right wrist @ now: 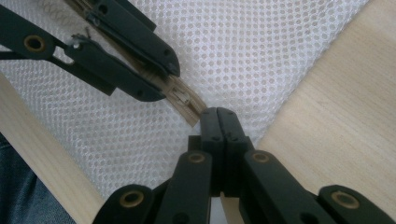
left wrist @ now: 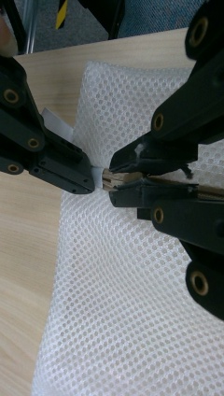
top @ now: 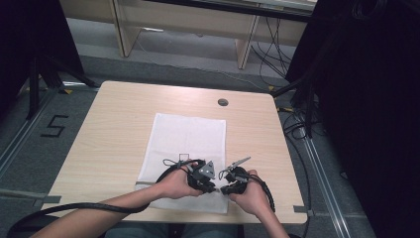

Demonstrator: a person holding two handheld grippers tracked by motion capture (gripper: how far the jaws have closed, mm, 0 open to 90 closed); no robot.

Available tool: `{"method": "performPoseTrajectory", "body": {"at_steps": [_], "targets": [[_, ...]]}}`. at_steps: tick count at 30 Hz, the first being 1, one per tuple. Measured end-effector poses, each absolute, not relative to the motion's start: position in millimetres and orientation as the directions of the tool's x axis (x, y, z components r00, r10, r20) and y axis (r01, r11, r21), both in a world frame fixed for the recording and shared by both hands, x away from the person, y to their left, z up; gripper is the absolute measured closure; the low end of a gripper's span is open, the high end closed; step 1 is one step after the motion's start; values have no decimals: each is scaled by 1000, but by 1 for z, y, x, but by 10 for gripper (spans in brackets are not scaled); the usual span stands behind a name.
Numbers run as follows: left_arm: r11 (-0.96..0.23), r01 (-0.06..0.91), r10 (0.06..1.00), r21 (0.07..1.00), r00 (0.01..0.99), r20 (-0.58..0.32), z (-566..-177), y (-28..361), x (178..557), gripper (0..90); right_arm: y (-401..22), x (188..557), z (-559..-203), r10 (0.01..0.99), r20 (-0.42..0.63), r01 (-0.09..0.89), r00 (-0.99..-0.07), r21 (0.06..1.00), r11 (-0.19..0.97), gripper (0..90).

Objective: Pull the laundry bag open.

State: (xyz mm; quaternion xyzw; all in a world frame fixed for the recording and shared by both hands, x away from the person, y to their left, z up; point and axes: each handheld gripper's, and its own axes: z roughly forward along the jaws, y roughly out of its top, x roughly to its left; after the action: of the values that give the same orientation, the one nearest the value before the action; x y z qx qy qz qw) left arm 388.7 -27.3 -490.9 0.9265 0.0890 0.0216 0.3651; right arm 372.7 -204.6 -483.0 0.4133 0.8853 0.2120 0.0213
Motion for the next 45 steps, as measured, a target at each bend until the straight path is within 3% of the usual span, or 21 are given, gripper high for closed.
{"method": "performPoseTrajectory", "body": {"at_steps": [45], "targets": [[-713, 178, 199, 678, 979, -48, -488, -13, 386, 819, -203, 372, -483, 740, 131, 721, -660, 388, 574, 900]]}}
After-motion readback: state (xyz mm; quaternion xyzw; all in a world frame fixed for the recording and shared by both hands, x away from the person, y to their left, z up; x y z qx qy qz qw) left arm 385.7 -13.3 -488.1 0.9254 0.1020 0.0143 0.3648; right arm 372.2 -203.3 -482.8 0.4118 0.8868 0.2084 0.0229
